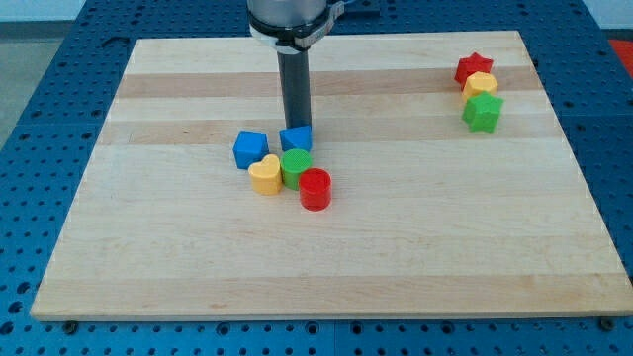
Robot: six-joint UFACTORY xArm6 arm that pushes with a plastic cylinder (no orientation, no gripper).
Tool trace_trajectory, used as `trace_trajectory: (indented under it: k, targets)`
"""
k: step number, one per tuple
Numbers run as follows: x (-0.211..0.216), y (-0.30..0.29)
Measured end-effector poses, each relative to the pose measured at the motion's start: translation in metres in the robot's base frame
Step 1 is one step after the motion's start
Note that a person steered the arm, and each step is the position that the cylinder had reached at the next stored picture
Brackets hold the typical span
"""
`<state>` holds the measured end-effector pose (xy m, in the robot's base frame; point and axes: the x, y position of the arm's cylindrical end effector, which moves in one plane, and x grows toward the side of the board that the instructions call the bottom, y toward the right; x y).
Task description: Push blue triangle closer to the blue cube
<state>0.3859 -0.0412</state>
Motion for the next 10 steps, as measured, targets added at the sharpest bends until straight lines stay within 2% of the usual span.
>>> trace_trajectory:
  k: [2,4,6,10]
  targets:
    - [-0.028,0.048]
    - [0.002,0.051]
    - [0.028,0.043]
    - [0.033,-0.005]
